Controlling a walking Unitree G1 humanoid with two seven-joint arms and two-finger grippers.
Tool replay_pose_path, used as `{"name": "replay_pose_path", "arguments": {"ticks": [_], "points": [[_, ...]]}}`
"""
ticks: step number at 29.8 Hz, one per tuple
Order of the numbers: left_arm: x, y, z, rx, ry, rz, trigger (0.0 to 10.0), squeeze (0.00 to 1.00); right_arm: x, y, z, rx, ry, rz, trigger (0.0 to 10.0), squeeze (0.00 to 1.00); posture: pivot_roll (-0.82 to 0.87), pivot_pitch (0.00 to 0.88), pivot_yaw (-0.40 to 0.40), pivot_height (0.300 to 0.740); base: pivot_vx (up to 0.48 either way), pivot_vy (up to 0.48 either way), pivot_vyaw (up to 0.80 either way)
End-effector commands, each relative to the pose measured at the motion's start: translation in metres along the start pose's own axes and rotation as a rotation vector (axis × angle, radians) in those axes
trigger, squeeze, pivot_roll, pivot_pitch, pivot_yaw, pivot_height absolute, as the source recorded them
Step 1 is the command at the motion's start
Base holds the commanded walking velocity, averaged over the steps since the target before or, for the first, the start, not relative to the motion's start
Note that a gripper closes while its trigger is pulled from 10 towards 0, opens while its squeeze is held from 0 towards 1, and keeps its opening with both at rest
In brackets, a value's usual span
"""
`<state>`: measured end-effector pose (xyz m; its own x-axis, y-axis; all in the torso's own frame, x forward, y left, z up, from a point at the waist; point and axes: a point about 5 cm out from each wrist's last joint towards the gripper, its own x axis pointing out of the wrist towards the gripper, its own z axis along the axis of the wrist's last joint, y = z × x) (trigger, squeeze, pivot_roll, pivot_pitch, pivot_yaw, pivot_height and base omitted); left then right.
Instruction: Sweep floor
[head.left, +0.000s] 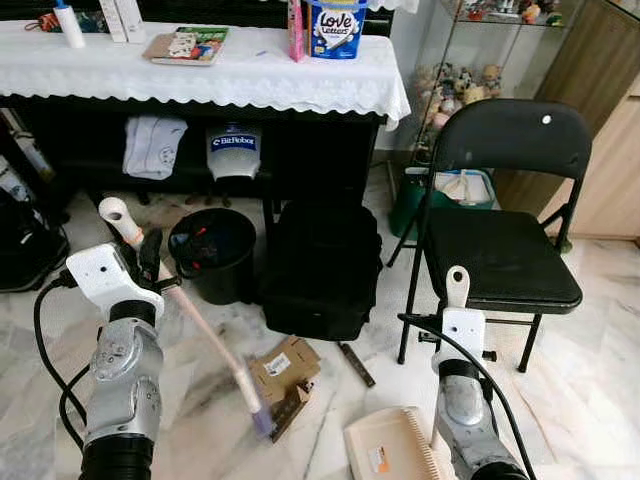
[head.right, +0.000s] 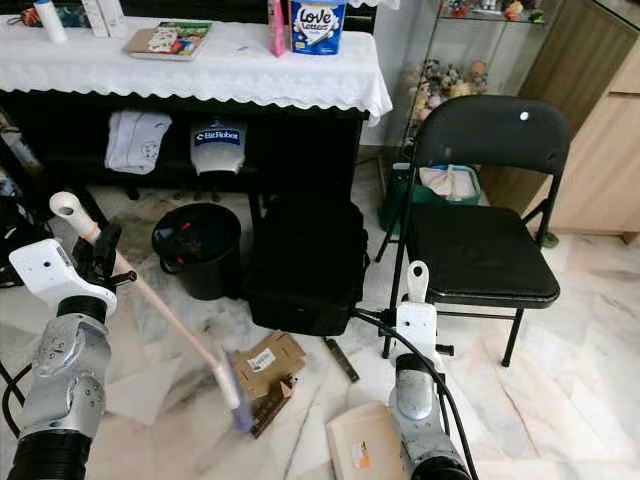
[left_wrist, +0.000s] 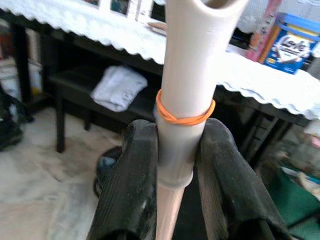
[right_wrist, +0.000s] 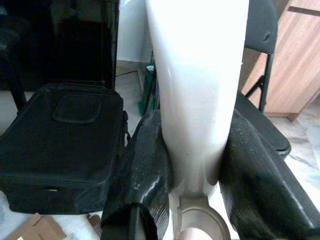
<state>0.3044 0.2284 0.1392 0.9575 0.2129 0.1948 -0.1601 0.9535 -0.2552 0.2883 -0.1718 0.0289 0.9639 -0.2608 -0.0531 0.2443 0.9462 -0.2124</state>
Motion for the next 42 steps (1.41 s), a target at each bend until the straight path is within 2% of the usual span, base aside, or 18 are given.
{"name": "replay_pose_path", "arguments": {"ticks": [1, 10, 16, 22, 26, 29, 33, 42], "points": [[0.000, -0.012, 0.005, -0.048, -0.021, -0.057, 10.0, 0.00, 0.001, -0.001, 0.000, -0.006, 0.006, -0.002, 10.0, 0.00, 0.08, 0.099, -0.041, 0.740, 0.000, 0.000, 0.00], [0.001, -0.014, 0.008, -0.077, -0.017, -0.085, 10.0, 0.00, 0.001, -0.001, -0.001, -0.005, 0.008, -0.002, 10.0, 0.00, 0.08, 0.101, -0.040, 0.740, 0.000, 0.000, 0.00], [-0.004, -0.026, -0.007, -0.091, 0.093, -0.185, 10.0, 0.00, 0.000, -0.001, -0.001, -0.005, 0.010, 0.000, 10.0, 0.00, 0.08, 0.102, -0.040, 0.740, 0.000, 0.000, 0.00], [-0.007, -0.031, -0.015, -0.072, 0.126, -0.204, 10.0, 0.00, 0.000, 0.000, -0.001, -0.005, 0.011, 0.001, 10.0, 0.00, 0.08, 0.102, -0.040, 0.740, 0.000, 0.000, 0.00], [-0.007, -0.032, -0.018, -0.074, 0.137, -0.193, 10.0, 0.00, 0.000, 0.000, -0.001, -0.004, 0.010, 0.002, 10.0, 0.00, 0.08, 0.102, -0.040, 0.740, 0.000, 0.000, 0.00], [-0.010, -0.031, -0.028, -0.031, 0.158, -0.158, 10.0, 0.00, 0.000, 0.000, -0.001, -0.004, 0.010, 0.002, 10.0, 0.00, 0.08, 0.101, -0.039, 0.740, 0.000, 0.000, 0.00], [-0.012, -0.031, -0.032, -0.025, 0.171, -0.129, 10.0, 0.00, 0.000, 0.000, -0.001, -0.004, 0.010, 0.000, 10.0, 0.00, 0.08, 0.101, -0.038, 0.740, 0.000, 0.000, 0.00], [-0.011, -0.021, -0.026, -0.021, 0.085, -0.002, 10.0, 0.00, 0.000, 0.001, -0.001, -0.002, 0.011, 0.007, 10.0, 0.00, 0.08, 0.097, -0.040, 0.740, 0.000, 0.000, 0.00]]}}
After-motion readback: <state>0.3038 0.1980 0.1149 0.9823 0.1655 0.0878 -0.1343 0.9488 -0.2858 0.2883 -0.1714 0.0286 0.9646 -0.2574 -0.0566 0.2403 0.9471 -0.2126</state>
